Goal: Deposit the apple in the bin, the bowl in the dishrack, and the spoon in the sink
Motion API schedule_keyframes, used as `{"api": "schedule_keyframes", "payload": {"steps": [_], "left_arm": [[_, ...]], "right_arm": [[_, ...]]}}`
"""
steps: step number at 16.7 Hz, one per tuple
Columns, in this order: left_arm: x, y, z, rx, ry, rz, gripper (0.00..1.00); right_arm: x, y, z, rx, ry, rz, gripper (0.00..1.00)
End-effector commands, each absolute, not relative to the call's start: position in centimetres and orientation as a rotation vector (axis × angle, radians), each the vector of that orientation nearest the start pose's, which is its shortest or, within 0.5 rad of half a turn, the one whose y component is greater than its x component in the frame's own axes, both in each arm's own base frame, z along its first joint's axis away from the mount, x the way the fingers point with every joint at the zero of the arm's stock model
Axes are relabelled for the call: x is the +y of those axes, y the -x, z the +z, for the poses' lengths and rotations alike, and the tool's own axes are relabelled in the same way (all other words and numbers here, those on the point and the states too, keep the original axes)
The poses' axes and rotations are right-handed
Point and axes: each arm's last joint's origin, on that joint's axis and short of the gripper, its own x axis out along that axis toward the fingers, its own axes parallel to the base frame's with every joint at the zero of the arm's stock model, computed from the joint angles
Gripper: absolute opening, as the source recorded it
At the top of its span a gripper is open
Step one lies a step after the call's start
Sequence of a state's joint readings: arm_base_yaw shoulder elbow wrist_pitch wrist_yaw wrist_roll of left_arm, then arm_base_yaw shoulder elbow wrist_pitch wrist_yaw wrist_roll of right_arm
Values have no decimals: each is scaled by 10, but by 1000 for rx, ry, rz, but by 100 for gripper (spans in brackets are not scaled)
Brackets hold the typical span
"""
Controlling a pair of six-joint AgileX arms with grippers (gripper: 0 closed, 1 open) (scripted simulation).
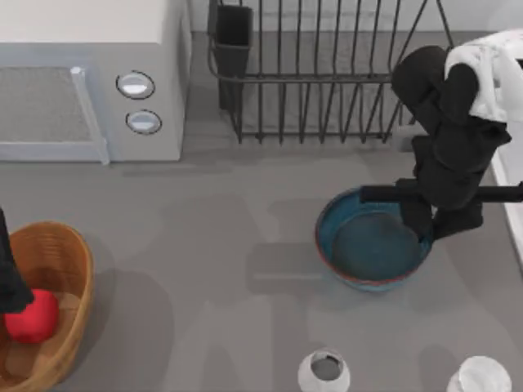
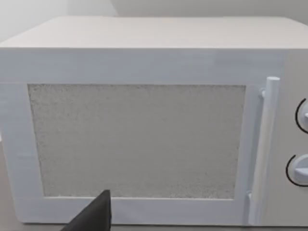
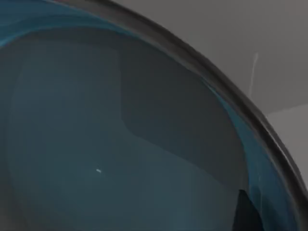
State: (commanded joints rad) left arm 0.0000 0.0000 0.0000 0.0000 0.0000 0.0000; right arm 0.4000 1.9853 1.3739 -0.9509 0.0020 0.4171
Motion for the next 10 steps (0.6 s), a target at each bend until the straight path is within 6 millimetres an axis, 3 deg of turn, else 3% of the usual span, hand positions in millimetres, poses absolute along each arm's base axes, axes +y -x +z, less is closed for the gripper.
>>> {"api": "schedule_keyframes", "payload": {"steps": [6,10], "left_arm": [[-1,-106,160,0,0,0,100],[-1,-106,160,0,0,0,100]], "right_arm": [[144,-335,220,1579,-6,-13,0],[144,-333,230,1569,-9,-9,0]]}}
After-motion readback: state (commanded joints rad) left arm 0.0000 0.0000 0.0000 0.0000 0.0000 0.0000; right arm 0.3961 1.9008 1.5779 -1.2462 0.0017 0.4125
